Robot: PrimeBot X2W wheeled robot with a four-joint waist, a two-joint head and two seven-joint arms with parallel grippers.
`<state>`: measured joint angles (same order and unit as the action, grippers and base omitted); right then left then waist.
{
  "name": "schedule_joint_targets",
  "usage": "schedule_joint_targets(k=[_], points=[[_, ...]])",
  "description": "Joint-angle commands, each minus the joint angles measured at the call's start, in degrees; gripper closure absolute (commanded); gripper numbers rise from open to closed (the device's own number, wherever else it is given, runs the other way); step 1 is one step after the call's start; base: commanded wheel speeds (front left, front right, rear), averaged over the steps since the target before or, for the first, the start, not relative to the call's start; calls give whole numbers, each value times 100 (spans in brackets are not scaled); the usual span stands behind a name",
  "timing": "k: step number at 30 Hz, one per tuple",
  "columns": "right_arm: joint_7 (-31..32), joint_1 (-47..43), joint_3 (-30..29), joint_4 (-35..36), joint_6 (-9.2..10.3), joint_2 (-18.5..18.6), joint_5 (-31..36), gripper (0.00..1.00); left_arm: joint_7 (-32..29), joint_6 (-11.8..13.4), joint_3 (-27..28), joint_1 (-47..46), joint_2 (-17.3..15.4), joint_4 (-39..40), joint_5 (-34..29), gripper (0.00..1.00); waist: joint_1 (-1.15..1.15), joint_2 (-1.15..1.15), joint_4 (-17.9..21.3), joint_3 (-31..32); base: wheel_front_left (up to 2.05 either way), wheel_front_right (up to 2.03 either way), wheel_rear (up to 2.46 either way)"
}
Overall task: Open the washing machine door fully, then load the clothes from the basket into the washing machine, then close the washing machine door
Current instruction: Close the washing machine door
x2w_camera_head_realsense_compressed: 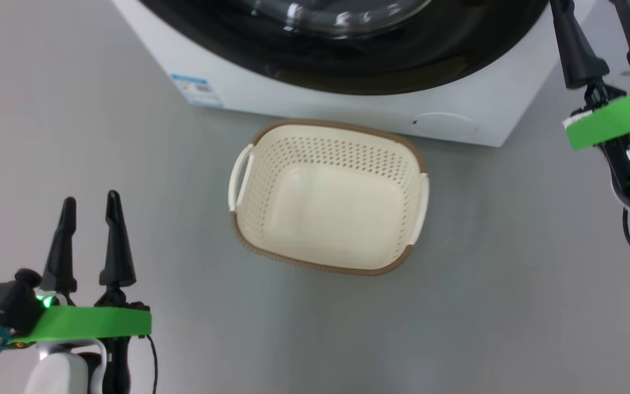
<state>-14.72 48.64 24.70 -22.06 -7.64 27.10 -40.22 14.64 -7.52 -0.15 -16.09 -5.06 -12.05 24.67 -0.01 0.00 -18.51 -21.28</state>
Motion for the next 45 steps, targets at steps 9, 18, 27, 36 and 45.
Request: schedule_joint_targets(k=[9,18,27,36,45], points=[[-28,-1067,-399,580,15,-265,253,0,36,3,186,157,-392,55,-75,0,1,0,906,737,0,0,0],[-28,-1749,-511,783,15,-463,341,0,36,3,222,306,-456,14,-84,0,1,0,1433,1112,0,0,0],[-28,-2304,-445,844,15,-587,335,0,36,3,350,570,-429,-22,-120,0,1,0,1815,1482,0,0,0],[-28,-2787,-717,883,15,-754,404,0,36,3,351,703,-416,-8,-54,0,1,0,1969,1624,0,0,0],[-28,-3304,-1028,845,15,-904,582,0,36,3,323,847,-375,-37,31,0,1,0,2055,1778,0,0,0]])
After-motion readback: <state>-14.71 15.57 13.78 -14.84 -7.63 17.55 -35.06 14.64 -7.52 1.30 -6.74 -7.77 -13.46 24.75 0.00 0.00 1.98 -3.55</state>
